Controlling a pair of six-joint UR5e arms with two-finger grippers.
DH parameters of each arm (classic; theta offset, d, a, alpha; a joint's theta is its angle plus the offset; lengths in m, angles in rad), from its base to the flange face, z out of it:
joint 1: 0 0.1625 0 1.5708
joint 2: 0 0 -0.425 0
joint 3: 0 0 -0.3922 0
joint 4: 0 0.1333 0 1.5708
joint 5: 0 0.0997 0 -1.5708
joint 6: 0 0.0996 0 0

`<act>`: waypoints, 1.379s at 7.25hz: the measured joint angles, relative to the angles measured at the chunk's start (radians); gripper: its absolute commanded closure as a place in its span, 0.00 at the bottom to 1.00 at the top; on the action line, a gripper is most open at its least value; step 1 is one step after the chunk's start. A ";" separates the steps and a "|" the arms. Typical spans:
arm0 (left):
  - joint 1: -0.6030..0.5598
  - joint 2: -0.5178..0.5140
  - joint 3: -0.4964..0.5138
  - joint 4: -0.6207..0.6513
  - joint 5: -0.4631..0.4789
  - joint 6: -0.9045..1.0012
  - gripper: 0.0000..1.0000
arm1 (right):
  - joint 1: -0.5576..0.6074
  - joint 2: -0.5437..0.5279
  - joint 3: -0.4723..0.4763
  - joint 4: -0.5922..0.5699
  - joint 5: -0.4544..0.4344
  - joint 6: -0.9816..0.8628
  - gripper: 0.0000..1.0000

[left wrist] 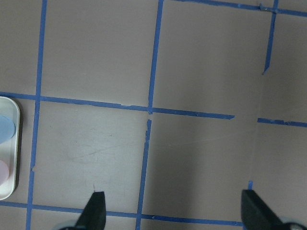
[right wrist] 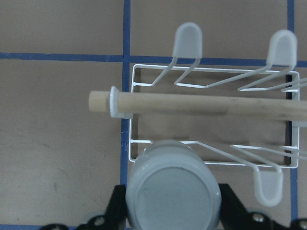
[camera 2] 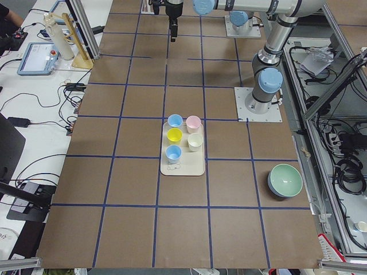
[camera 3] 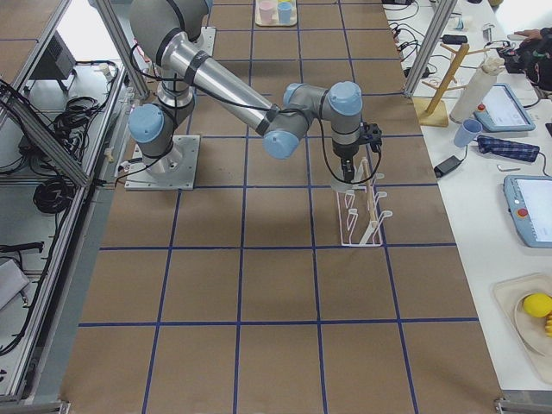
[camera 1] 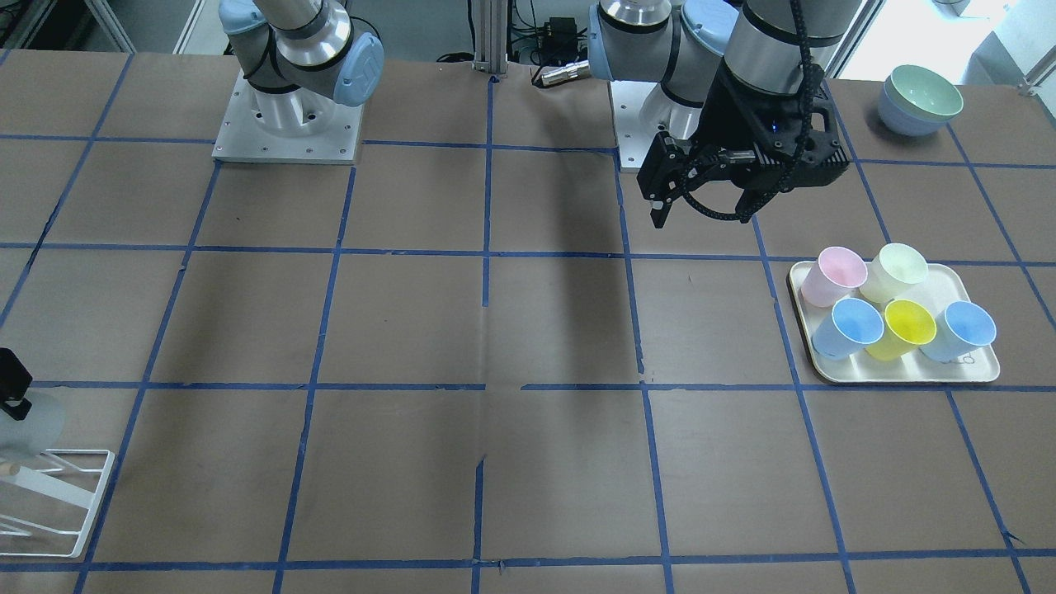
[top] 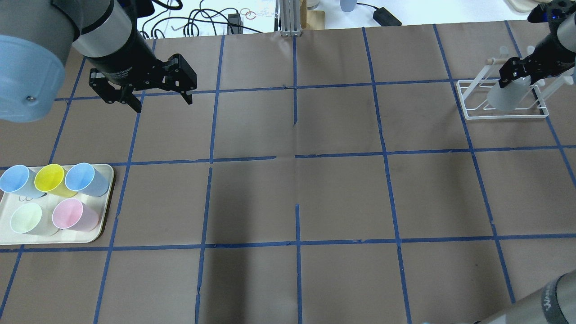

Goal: Transfer IKEA cup to right arm and place on rack

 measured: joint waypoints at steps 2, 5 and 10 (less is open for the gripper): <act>-0.001 0.001 -0.002 0.000 0.000 0.000 0.00 | 0.000 0.012 -0.001 -0.001 0.000 0.000 0.00; -0.002 0.001 -0.004 0.000 0.000 0.000 0.00 | 0.001 -0.009 -0.005 0.012 -0.013 0.000 0.00; -0.002 0.002 -0.002 0.000 0.000 0.000 0.00 | 0.022 -0.261 -0.006 0.385 -0.025 0.035 0.00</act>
